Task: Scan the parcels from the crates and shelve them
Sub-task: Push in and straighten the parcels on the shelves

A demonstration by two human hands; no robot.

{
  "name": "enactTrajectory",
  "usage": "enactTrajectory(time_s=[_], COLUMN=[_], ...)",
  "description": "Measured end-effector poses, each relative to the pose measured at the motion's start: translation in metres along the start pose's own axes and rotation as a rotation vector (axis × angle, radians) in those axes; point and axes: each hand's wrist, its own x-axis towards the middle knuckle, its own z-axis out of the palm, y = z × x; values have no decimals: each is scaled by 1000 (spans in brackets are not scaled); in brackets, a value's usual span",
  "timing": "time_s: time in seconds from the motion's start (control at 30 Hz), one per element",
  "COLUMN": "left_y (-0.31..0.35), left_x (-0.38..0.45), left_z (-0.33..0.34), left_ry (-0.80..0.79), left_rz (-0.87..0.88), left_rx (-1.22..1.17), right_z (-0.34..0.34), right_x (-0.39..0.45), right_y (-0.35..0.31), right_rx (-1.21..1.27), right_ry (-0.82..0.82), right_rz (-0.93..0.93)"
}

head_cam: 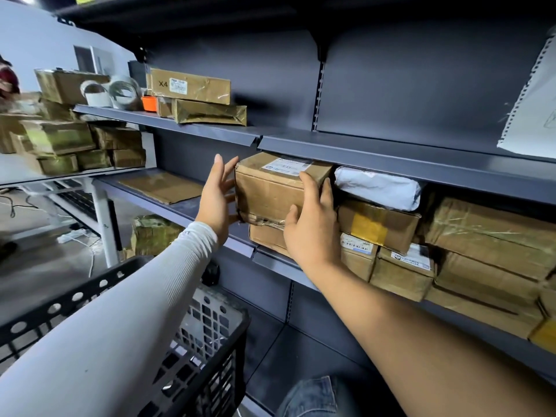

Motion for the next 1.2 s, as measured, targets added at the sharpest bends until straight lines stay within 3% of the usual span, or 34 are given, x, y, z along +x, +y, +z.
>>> enactTrajectory(time_s=[0.6, 0.97, 1.2], left_y=[42, 81, 133], left_x=[-105, -167, -159], left_z=[-36, -79, -63], left_ry=[101, 250, 241], left_rz=[16, 94, 189], left_rx=[97, 65, 82], right_z=[-28, -48, -76], right_x=[-83, -117, -77], right_y=[-53, -104, -139], right_rx=[-16, 111, 120], right_ry=[4, -34, 38], right_rz=[0, -186, -262])
